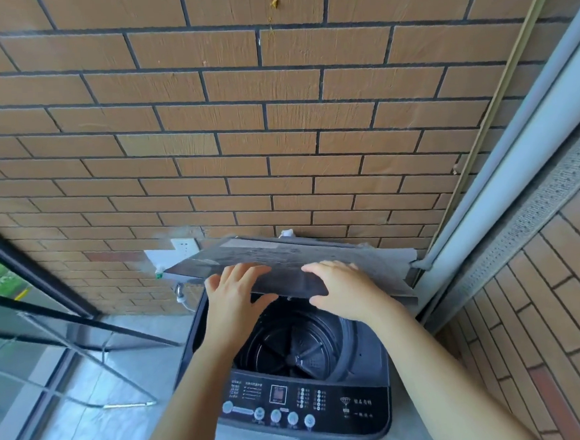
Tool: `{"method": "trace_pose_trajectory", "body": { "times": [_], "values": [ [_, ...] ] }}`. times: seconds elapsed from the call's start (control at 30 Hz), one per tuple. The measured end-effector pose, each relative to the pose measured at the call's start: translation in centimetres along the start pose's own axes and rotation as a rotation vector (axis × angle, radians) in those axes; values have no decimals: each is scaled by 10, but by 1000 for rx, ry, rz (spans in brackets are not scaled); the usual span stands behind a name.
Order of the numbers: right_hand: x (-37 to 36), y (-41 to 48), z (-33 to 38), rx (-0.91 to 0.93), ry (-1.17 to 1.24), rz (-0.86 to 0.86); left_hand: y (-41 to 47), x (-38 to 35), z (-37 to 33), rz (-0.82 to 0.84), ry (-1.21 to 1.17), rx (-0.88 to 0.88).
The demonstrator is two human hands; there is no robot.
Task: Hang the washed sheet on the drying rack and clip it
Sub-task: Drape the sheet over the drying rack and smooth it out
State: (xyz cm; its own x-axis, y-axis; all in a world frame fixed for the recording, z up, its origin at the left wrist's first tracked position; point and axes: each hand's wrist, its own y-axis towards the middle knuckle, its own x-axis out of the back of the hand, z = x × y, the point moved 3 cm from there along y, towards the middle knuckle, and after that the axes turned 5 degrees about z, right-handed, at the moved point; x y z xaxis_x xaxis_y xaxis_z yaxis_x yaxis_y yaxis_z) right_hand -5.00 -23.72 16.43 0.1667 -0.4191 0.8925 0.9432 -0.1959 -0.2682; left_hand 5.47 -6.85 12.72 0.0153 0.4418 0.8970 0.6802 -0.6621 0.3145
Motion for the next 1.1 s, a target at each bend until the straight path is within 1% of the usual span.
{"method": "trace_pose_trajectory", "body": {
  "times": [0.1, 0.17, 0.37, 0.6, 0.97, 1.1],
  "values": [
    [-24, -2, 2, -25, -30, 98, -16, -10, 8, 137, 0, 12],
    [-42, -2, 4, -42, -46, 133, -26, -18, 11, 203, 33, 1],
    [-102, -1, 5, -92, -90, 192, -58, -57, 20, 371, 95, -10],
    [-156, -3, -4, -167, -33, 232, -82, -99, 31, 543, 69, 64],
    [-182, 1, -7, -206, 14, 230, -95, -114, 35, 662, 18, 140],
    [-185, 0, -8, -201, 14, 227, -96, -116, 34, 665, 24, 149]
  ]
}}
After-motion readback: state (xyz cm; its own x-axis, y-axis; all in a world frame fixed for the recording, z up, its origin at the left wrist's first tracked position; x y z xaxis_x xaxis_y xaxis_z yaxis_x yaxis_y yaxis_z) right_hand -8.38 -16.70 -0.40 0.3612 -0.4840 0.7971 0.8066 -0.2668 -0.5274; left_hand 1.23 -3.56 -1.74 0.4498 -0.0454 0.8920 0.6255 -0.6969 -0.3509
